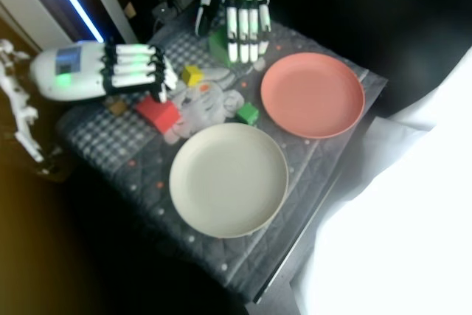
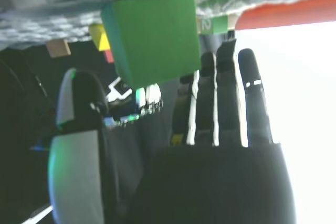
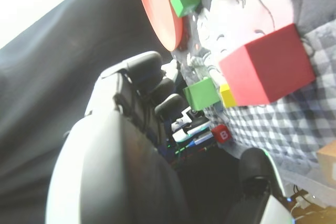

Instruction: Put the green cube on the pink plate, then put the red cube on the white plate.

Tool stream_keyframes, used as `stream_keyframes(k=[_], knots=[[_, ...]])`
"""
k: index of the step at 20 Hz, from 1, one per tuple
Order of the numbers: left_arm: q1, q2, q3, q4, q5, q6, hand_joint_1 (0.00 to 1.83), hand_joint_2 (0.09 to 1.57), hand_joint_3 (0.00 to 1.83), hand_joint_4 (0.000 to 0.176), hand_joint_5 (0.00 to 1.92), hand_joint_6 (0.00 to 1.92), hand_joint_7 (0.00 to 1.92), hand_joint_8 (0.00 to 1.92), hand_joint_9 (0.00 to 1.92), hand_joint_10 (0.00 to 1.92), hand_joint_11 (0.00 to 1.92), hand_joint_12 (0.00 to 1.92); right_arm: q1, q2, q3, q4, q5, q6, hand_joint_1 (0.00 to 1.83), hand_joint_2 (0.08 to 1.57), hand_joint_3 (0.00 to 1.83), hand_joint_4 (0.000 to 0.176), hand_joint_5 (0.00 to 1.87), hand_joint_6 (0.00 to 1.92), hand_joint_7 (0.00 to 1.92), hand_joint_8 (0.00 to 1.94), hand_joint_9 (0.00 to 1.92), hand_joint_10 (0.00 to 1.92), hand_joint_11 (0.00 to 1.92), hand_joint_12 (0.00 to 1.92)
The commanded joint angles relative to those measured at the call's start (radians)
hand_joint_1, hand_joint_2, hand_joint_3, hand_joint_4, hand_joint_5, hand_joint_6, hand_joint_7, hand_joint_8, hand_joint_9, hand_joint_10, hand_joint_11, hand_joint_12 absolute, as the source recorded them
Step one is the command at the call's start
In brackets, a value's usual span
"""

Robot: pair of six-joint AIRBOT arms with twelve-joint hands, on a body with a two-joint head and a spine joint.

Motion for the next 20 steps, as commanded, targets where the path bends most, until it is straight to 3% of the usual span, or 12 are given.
stream_keyframes(k=[1,2,3,4,5,7,9,10,13,17,18,20], knots=[[0.001,-0.018,0.01,-0.003,-0.039,0.006,0.75,1.11,0.01,0.0,0.5,0.04,0.57,0.04,0.56,0.1,0.02,1.4,0.007,-0.001,0.0,0.018,-0.116,0.002,0.81,0.59,0.68,0.0,0.11,1.04,0.1,0.96,0.0,1.16,0.0,1.67],[0.001,-0.018,0.01,-0.004,-0.037,0.006,0.79,1.15,0.0,0.0,0.56,0.03,0.65,0.04,0.62,0.15,0.09,1.45,0.007,-0.001,0.0,0.018,-0.116,0.002,0.82,0.58,0.69,0.0,0.1,1.03,0.1,0.96,0.0,1.15,0.0,1.65],[0.001,-0.017,0.011,-0.004,-0.033,0.006,0.99,1.18,0.0,0.0,0.73,0.04,0.88,0.15,0.68,0.82,0.44,1.57,0.007,-0.001,0.0,0.018,-0.116,0.002,0.79,0.59,0.7,0.0,0.11,1.04,0.1,0.98,0.0,1.18,0.0,1.7],[0.001,-0.017,0.011,-0.004,-0.032,0.006,0.99,1.18,0.0,0.0,0.73,0.04,0.88,0.15,0.68,0.82,0.44,1.57,0.007,-0.002,0.001,0.018,-0.116,0.002,0.79,0.59,0.7,0.0,0.11,1.04,0.1,0.98,0.0,1.18,0.0,1.7],[0.001,-0.017,0.012,-0.004,-0.032,0.006,1.31,1.23,0.01,0.0,0.59,1.22,0.81,1.26,0.81,1.42,0.65,1.59,0.007,-0.002,0.001,0.018,-0.116,0.002,0.75,0.6,0.72,0.0,0.1,1.08,0.11,1.02,0.0,1.23,0.0,1.72],[-0.001,-0.016,0.014,-0.004,-0.042,0.006,1.34,1.23,0.0,0.0,0.62,1.23,0.76,1.35,0.84,1.53,0.74,1.63,0.007,-0.003,0.001,0.018,-0.116,0.002,0.78,0.59,0.72,0.0,0.12,1.06,0.14,1.02,0.0,1.27,0.0,1.73],[-0.004,-0.008,0.013,-0.009,-0.074,0.006,1.34,1.24,0.0,0.0,0.6,1.3,0.72,1.38,0.79,1.55,0.72,1.59,0.007,-0.003,0.001,0.018,-0.116,0.002,0.8,0.6,0.71,0.0,0.11,1.06,0.13,1.01,0.0,1.26,0.0,1.72],[-0.012,0.007,0.011,-0.02,-0.128,0.006,1.33,1.25,0.0,0.0,0.59,1.4,0.71,1.37,0.77,1.51,0.61,1.53,0.007,-0.003,0.001,0.018,-0.116,0.002,0.81,0.61,0.69,0.0,0.12,1.04,0.14,1.01,0.01,1.27,0.0,1.72],[-0.032,0.028,0.009,-0.028,-0.202,0.006,1.33,1.25,0.0,0.0,0.63,1.42,0.74,1.33,0.69,1.54,0.5,1.49,0.007,-0.004,0.002,0.018,-0.116,0.002,0.79,0.61,0.7,0.0,0.12,1.03,0.14,1.01,0.01,1.27,0.0,1.7],[-0.091,0.048,0.019,-0.065,-0.284,0.006,1.33,1.25,0.0,0.0,0.61,1.4,0.75,1.34,0.69,1.56,0.51,1.53,0.005,-0.008,0.004,0.018,-0.116,0.002,0.78,0.61,0.7,0.0,0.11,1.03,0.14,1.01,0.0,1.27,0.0,1.7],[-0.118,0.044,0.039,-0.072,-0.288,0.006,1.22,1.23,0.0,0.0,0.67,1.29,0.86,1.31,0.81,1.19,0.7,1.55,0.005,-0.011,0.007,0.018,-0.116,0.002,0.79,0.6,0.72,0.0,0.11,1.02,0.14,1.01,0.0,1.27,0.0,1.71],[-0.156,0.029,0.073,-0.083,-0.267,0.006,1.21,1.23,0.0,0.0,0.67,1.26,0.88,1.34,0.86,1.13,0.75,1.6,0.005,-0.013,0.008,0.018,-0.116,0.002,0.8,0.6,0.72,0.0,0.11,1.02,0.14,1.0,0.0,1.26,0.0,1.71]])
